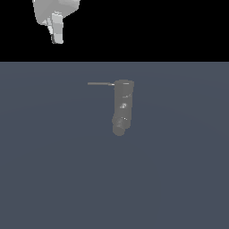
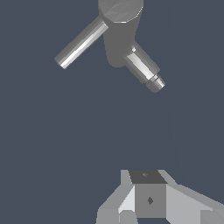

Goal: Turn on the faucet by rotating a designated handle.

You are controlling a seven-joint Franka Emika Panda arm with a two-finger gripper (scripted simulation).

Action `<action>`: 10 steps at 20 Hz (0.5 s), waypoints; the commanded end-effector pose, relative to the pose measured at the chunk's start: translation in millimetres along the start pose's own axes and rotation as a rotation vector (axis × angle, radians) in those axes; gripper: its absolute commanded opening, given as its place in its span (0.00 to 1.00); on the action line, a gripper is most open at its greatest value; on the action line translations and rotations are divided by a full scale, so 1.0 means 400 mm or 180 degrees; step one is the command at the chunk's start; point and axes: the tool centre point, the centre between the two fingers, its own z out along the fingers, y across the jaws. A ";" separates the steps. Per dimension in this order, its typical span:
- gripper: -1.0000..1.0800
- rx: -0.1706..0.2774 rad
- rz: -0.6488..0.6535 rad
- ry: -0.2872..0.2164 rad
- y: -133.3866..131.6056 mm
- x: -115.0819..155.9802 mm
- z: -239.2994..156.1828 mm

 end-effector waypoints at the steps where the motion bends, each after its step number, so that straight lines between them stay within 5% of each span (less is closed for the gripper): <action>1: 0.00 0.0002 0.0156 0.0005 -0.030 0.016 0.021; 10: 0.00 -0.0003 0.0703 0.0027 -0.126 0.086 0.093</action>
